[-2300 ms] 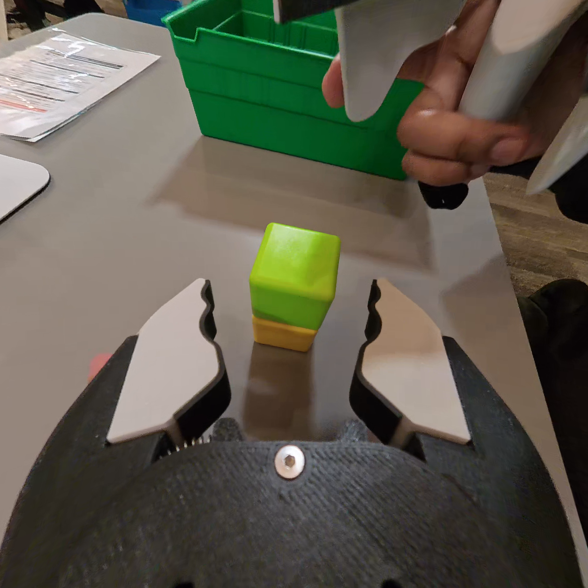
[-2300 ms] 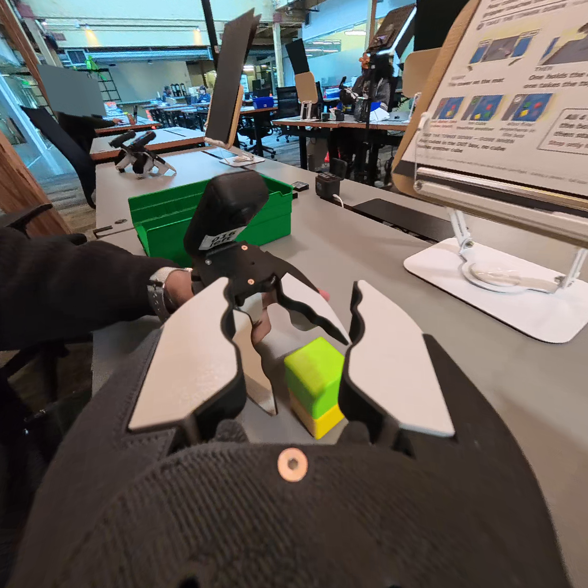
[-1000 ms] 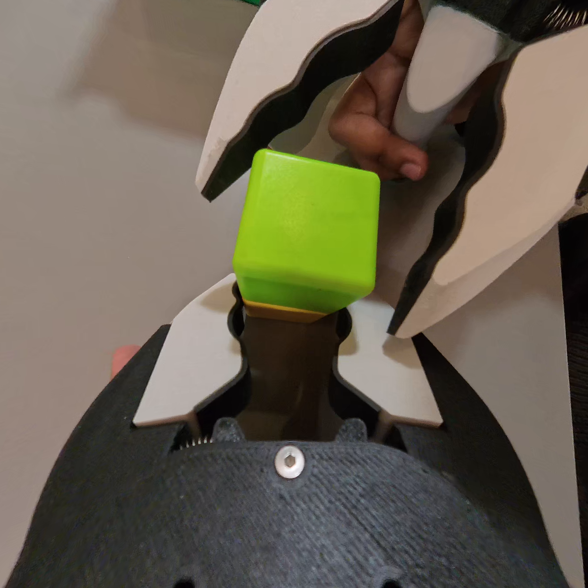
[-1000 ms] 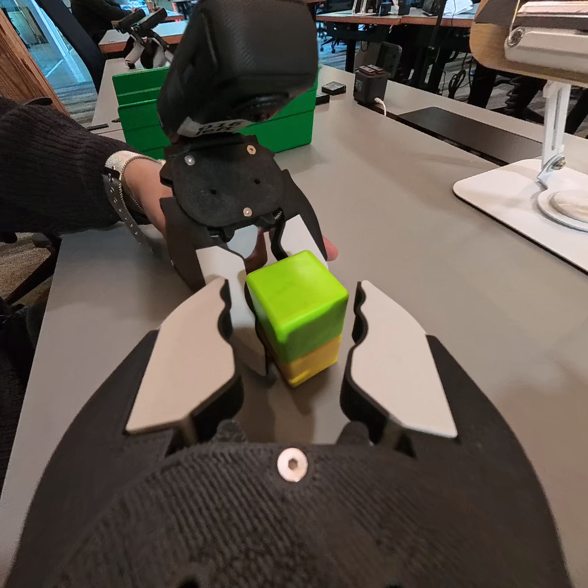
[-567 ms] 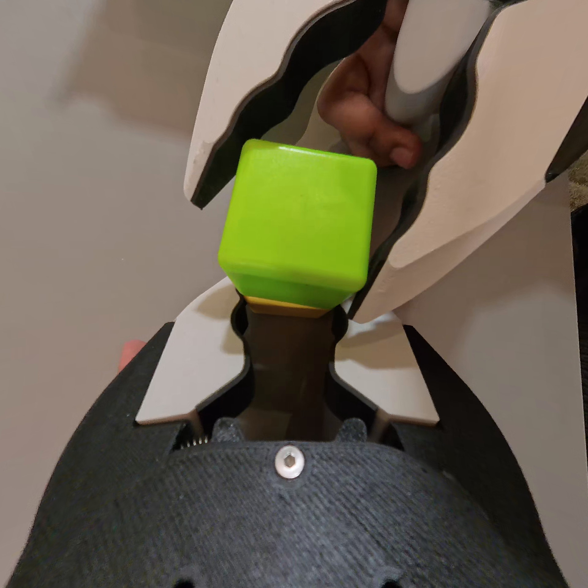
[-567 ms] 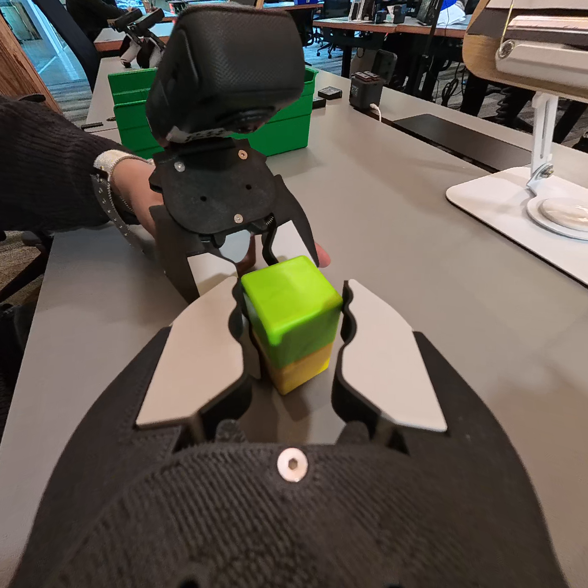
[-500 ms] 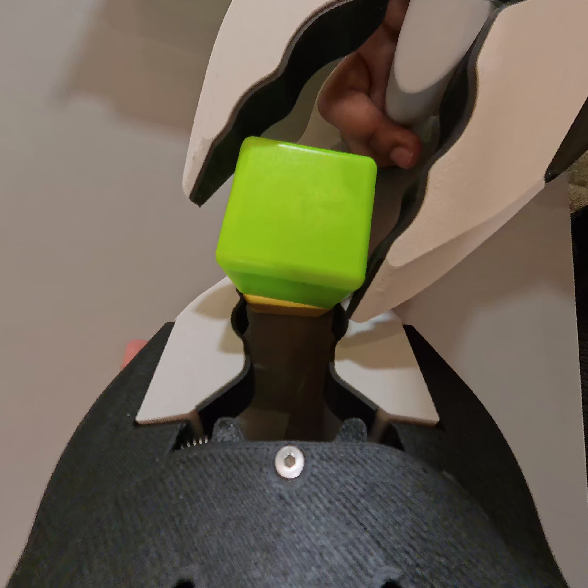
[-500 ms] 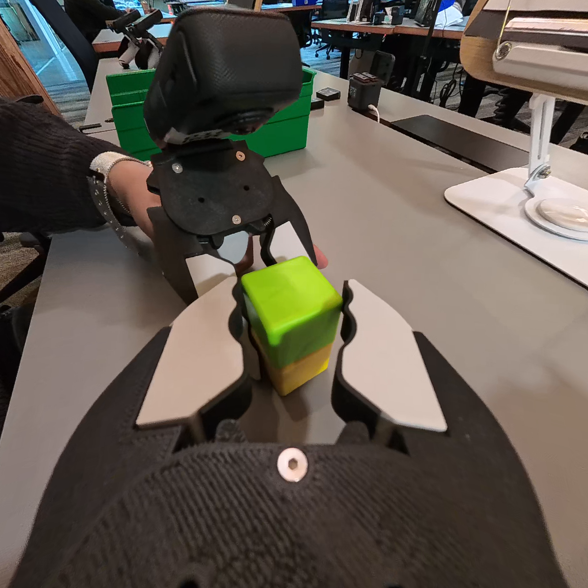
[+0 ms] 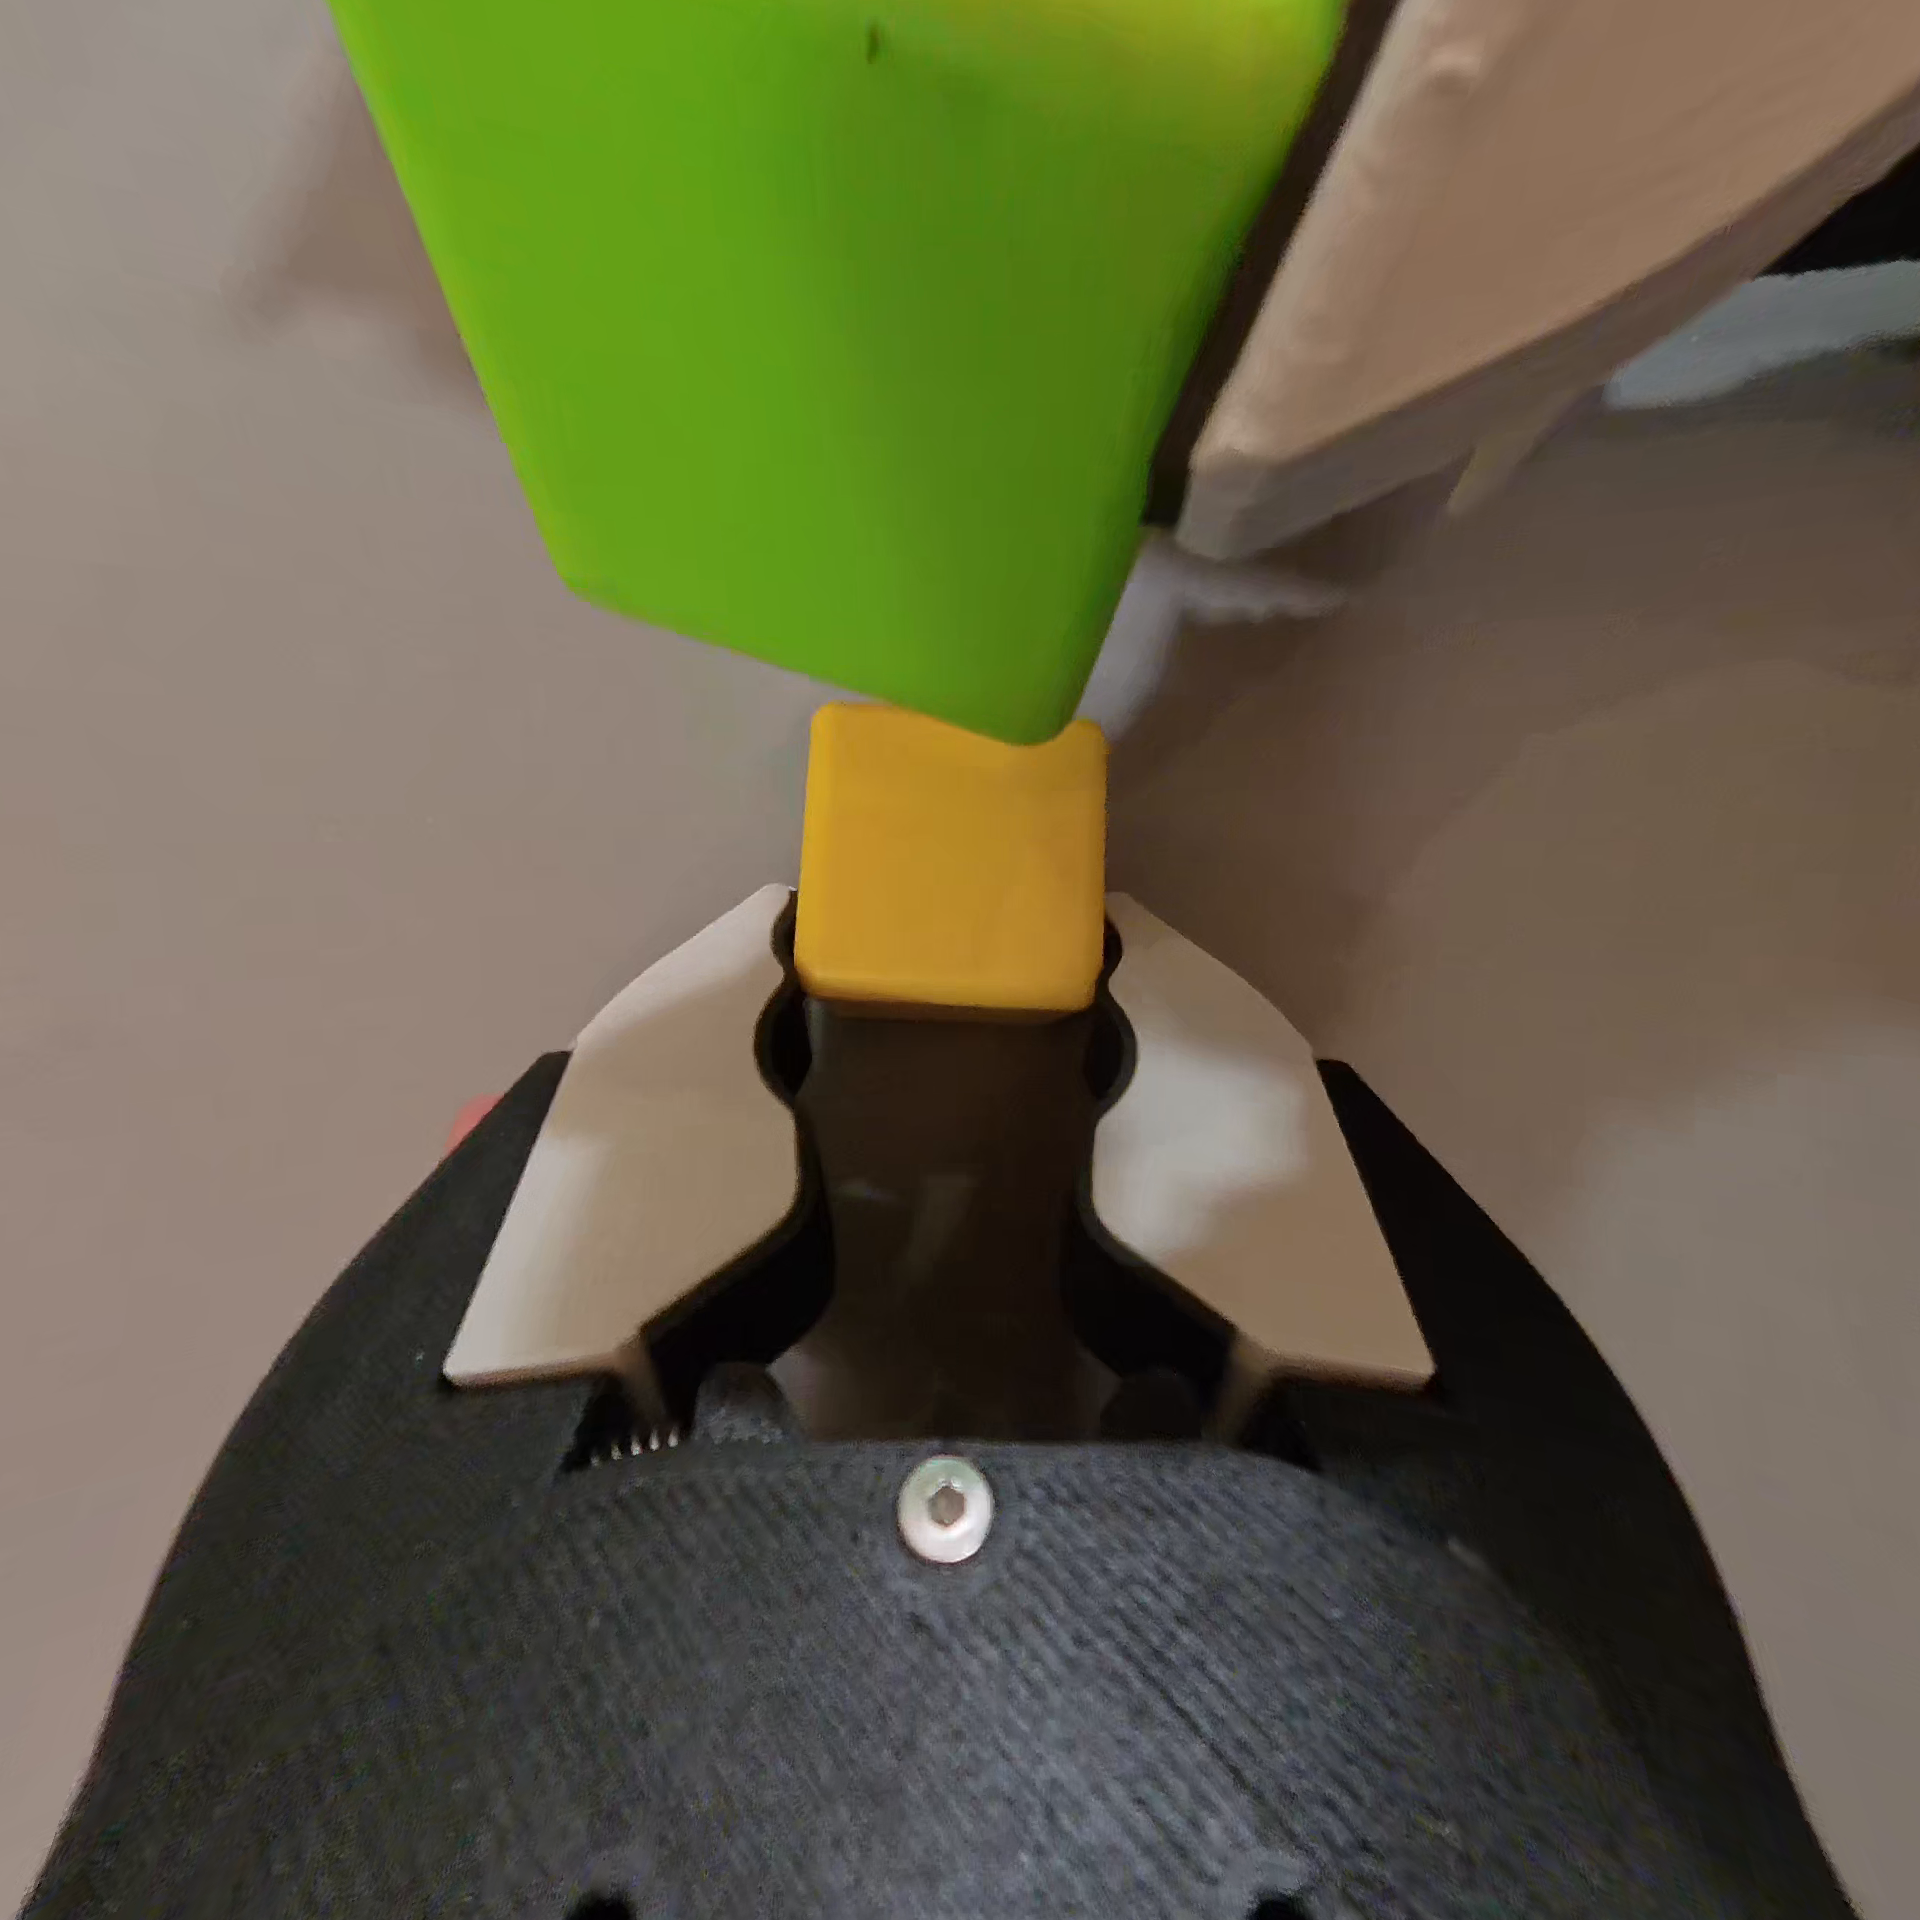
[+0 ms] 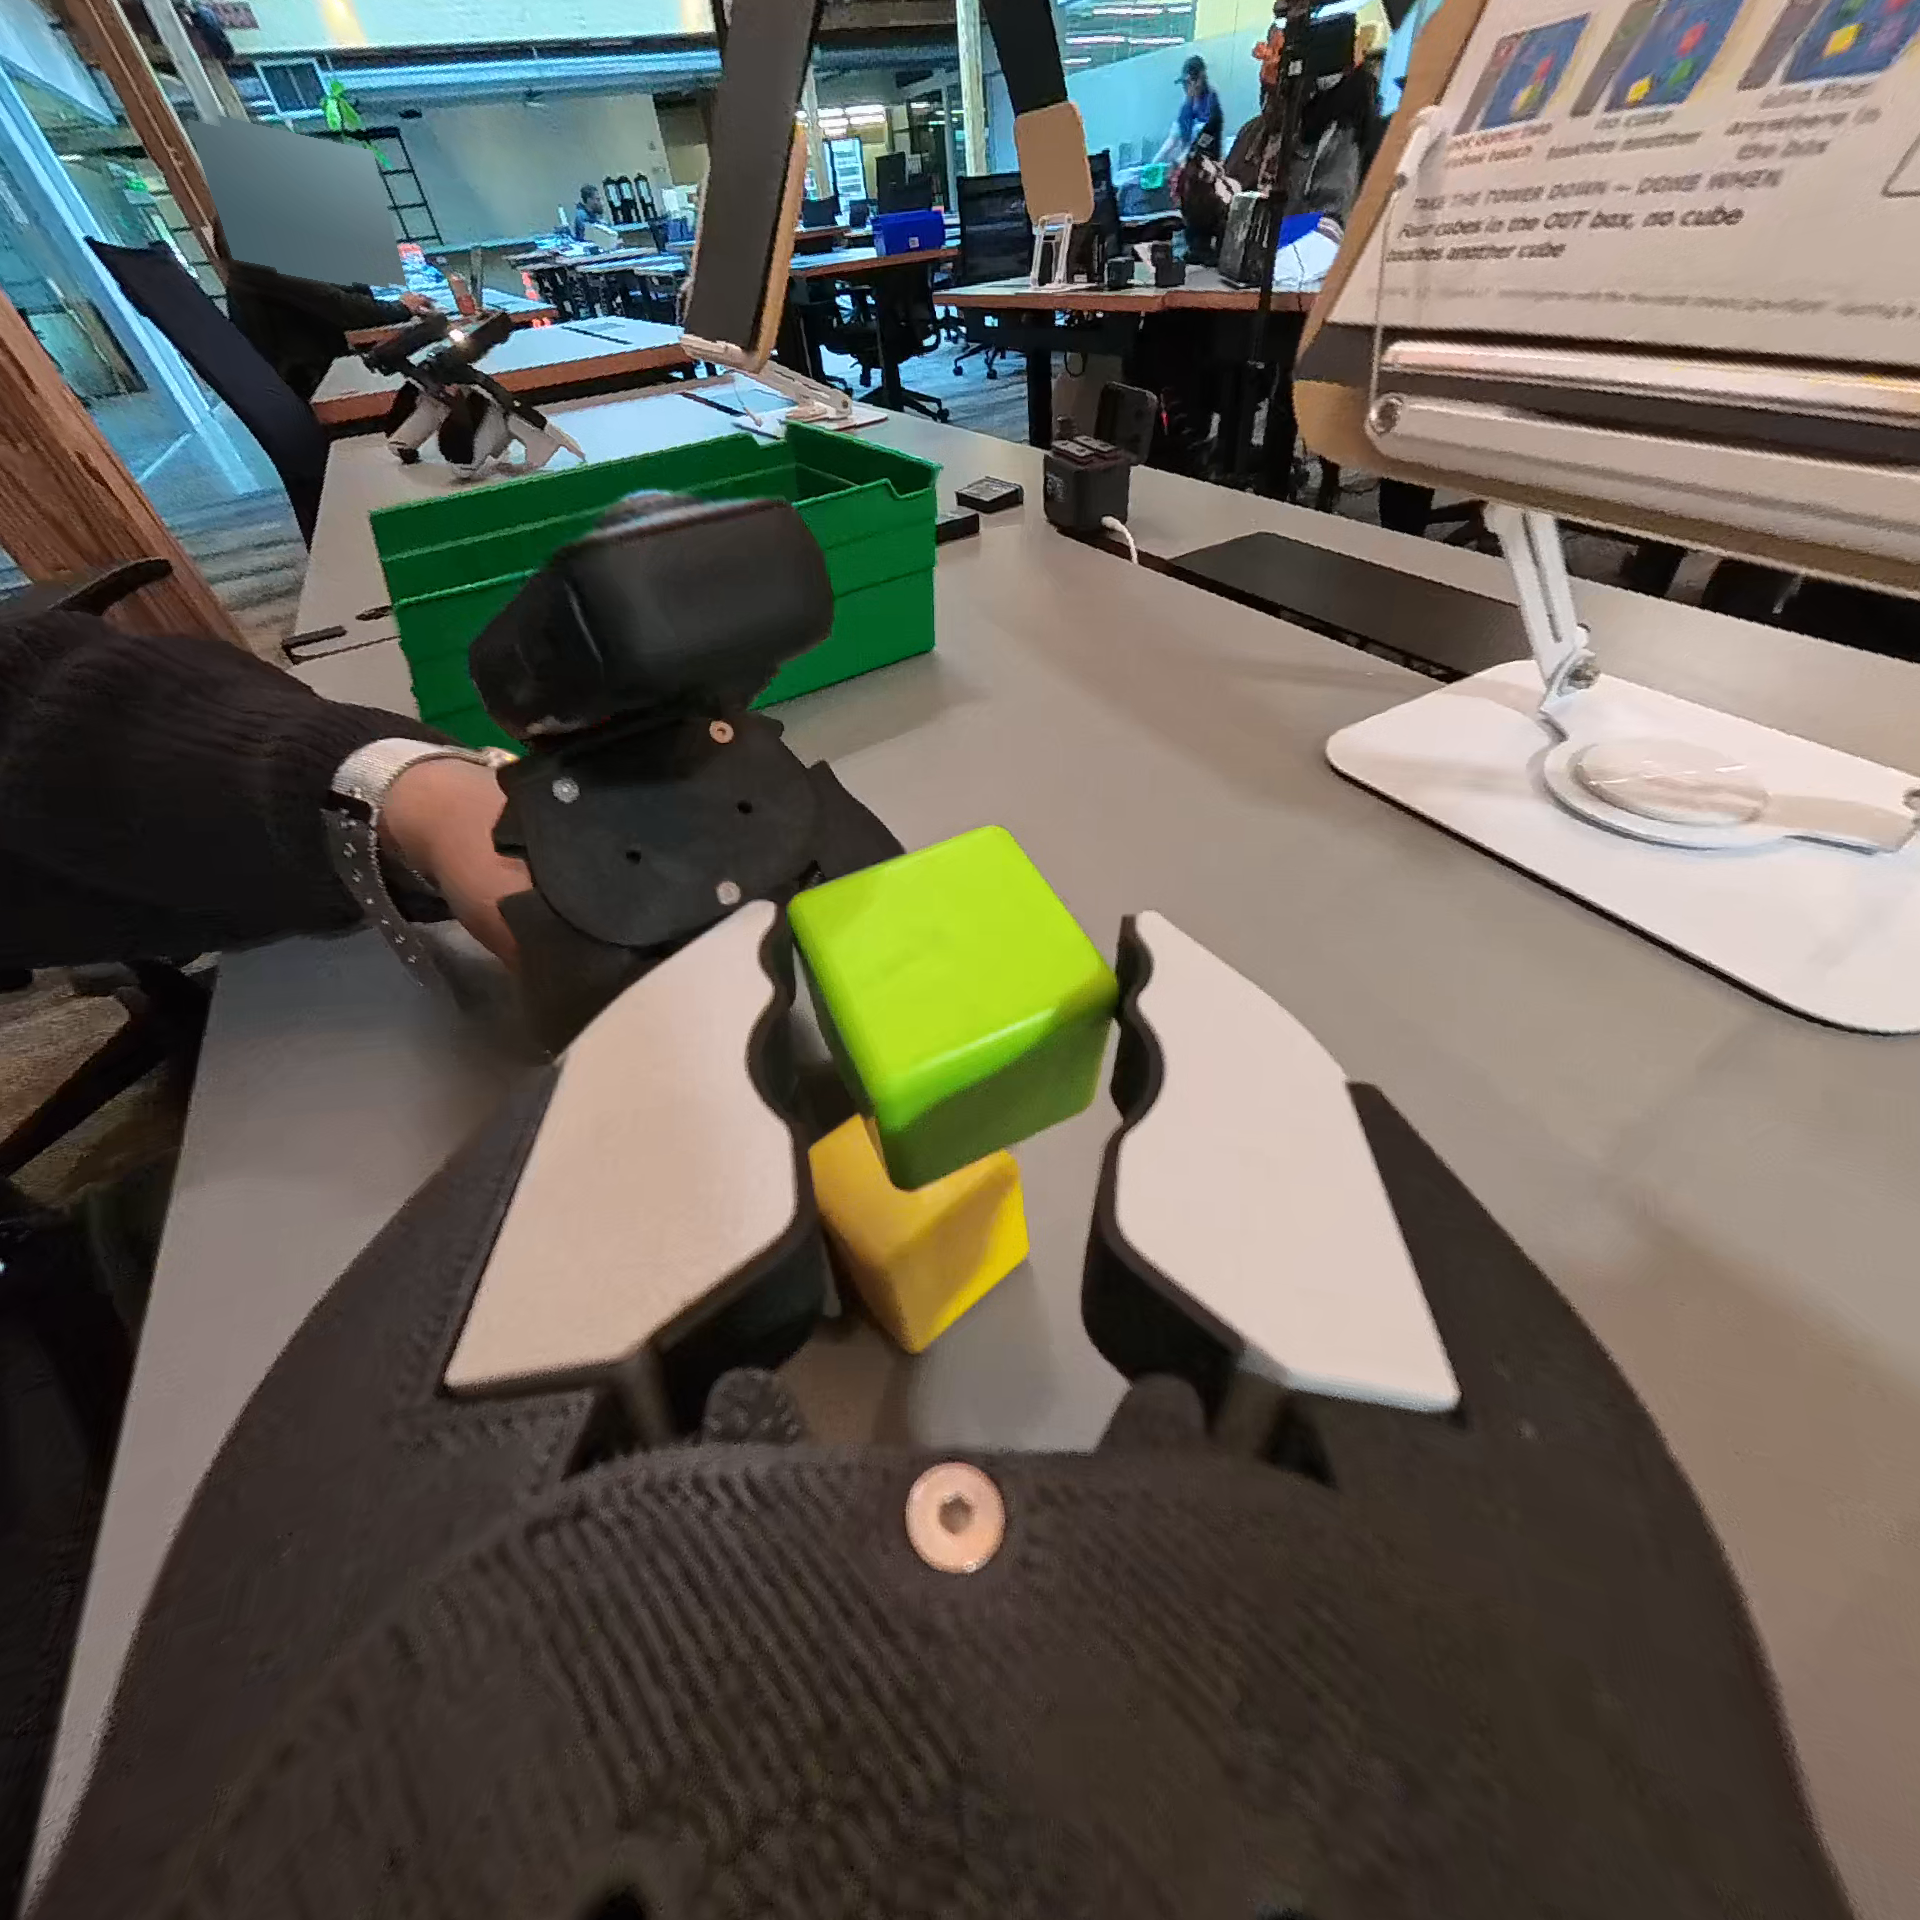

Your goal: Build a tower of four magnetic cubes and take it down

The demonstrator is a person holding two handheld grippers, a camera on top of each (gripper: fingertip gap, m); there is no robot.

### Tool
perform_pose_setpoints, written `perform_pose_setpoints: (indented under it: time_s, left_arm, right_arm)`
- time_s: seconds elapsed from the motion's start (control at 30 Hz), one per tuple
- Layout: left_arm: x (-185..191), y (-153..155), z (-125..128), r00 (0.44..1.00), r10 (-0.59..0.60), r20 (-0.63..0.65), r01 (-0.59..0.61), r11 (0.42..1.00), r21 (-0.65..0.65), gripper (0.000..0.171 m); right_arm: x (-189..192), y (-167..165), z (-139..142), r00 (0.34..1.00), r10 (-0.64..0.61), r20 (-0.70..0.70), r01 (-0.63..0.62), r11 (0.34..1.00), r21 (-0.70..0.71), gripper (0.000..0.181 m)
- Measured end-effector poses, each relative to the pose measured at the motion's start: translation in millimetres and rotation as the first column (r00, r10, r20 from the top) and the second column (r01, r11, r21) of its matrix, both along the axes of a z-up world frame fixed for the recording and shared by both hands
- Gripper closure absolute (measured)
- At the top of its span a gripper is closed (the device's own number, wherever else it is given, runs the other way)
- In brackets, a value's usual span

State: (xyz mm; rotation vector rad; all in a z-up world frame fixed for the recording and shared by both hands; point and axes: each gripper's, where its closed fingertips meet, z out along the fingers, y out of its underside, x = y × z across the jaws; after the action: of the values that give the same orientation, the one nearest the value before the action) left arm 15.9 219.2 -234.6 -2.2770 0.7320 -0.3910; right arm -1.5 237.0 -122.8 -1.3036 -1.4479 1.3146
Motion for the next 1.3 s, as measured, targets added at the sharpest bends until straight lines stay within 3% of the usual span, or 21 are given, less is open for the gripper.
perform_pose_setpoints:
  time_s: [0.23, 0.37, 0.57, 0.73, 0.8, 0.87, 1.07, 1.17, 1.3]
  left_arm:
    - [0, 0, 0, 1.000, 0.001, -0.008, -0.001, 1.000, 0.004, 0.120]
    - [0, -1, 0, 1.000, 0.003, -0.005, -0.003, 1.000, 0.002, 0.120]
    - [0, -1, -1, 1.000, 0.007, -0.004, -0.007, 1.000, -0.001, 0.120]
    - [0, -1, -1, 1.000, 0.010, 0.007, -0.010, 1.000, -0.014, 0.120]
    - [0, -1, -1, 1.000, 0.009, 0.007, -0.009, 1.000, -0.015, 0.120]
    - [0, -1, -1, 1.000, 0.009, 0.010, -0.009, 1.000, -0.017, 0.119]
    - [1, -2, -2, 1.000, 0.005, 0.021, -0.005, 0.999, -0.032, 0.118]
    - [1, -1, -2, 1.000, 0.008, 0.023, -0.007, 0.999, -0.034, 0.118]
    - [1, -1, -2, 1.000, 0.010, 0.022, -0.009, 0.999, -0.034, 0.118]
  right_arm:
    - [3, -16, 12, 0.999, 0.042, 0.009, -0.043, 0.998, 0.042, 0.121]
    - [9, -11, 25, 0.998, 0.013, 0.057, -0.021, 0.990, 0.138, 0.121]
    - [38, 5, 68, 0.998, -0.036, 0.052, 0.027, 0.986, 0.165, 0.121]
    - [75, 21, 78, 0.986, -0.107, 0.125, 0.079, 0.974, 0.212, 0.121]
    - [98, 24, 73, 0.977, -0.109, 0.183, 0.056, 0.960, 0.274, 0.121]
    - [124, 38, 64, 0.949, -0.191, 0.249, 0.094, 0.930, 0.355, 0.121]
    - [202, 107, 27, 0.787, -0.457, 0.415, 0.246, 0.849, 0.467, 0.121]
    - [220, 133, 6, 0.721, -0.505, 0.475, 0.296, 0.844, 0.448, 0.121]
    - [219, 143, -28, 0.680, -0.480, 0.554, 0.270, 0.867, 0.420, 0.121]
